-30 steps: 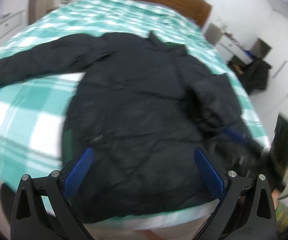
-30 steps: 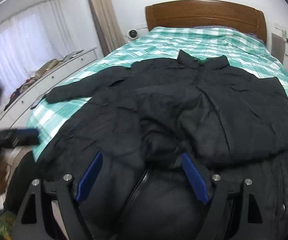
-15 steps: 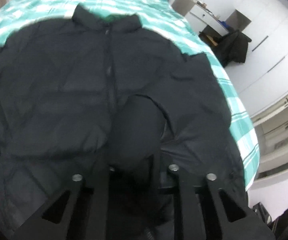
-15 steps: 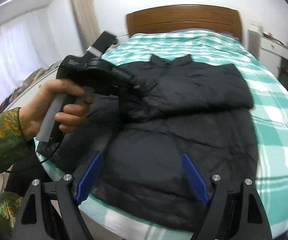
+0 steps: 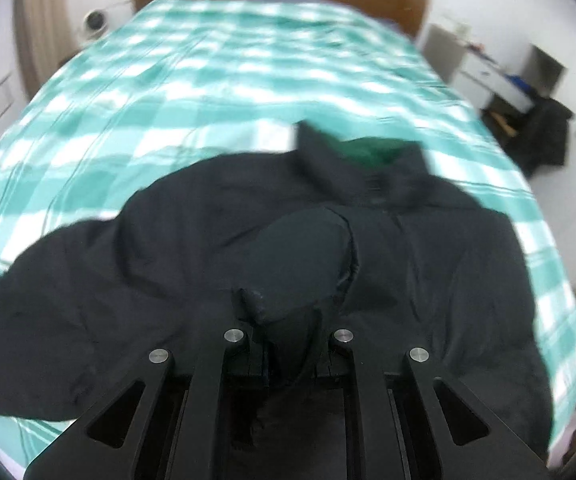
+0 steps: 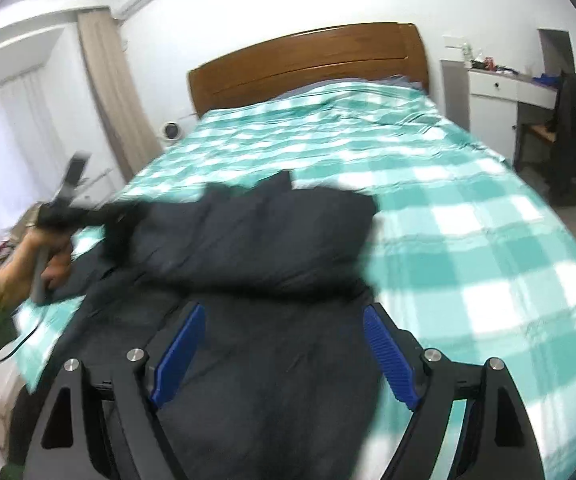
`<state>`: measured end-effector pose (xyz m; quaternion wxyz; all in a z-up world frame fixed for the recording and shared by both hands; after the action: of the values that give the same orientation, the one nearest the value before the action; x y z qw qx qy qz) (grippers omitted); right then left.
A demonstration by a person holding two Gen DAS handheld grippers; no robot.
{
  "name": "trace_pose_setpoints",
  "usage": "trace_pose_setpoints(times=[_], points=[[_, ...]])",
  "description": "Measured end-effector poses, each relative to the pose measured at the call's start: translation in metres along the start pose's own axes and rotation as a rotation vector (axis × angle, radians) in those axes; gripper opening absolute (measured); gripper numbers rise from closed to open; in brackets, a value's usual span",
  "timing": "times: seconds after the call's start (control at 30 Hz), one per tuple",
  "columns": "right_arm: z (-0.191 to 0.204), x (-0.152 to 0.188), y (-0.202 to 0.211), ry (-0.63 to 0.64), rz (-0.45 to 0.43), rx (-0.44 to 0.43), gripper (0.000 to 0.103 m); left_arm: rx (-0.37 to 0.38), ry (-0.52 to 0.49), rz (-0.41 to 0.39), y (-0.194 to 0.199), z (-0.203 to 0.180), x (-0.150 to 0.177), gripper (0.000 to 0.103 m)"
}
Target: Fold large clothes
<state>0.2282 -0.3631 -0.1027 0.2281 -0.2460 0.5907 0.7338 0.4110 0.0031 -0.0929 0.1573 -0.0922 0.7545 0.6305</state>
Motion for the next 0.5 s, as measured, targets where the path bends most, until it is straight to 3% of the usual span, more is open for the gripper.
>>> trace_pose_setpoints(times=[0.13, 0.27, 0.4, 0.5], points=[[-0.004, -0.051, -0.048, 0.055, 0.066, 0.016, 0.083, 0.050, 0.056, -0.010, -0.015, 0.020, 0.001, 0.011], [0.015, -0.095, -0.099, 0.112, 0.094, 0.045, 0.083, 0.026, 0.015, -0.066, -0.016, 0.017, -0.017, 0.011], [0.026, -0.106, -0.143, 0.129, 0.152, 0.032, 0.083, -0.005, -0.023, -0.073, -0.030, 0.012, -0.038, 0.011], [0.025, -0.090, -0.199, 0.144, 0.301, 0.063, 0.083, -0.032, -0.003, -0.015, -0.060, 0.019, -0.035, 0.012]])
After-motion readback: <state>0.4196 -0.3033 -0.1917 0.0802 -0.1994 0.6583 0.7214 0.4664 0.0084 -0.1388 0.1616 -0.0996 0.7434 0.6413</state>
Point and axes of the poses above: each gripper's, at about its wrist camera, not at the fingertips, and y roughly against the way its jaws point, z to its left, x to its underside, the point moved 2 cm from there along -y, roughly the way its jaws point, and after that the axes turned 13 degrees about z, right-handed, at the moved point
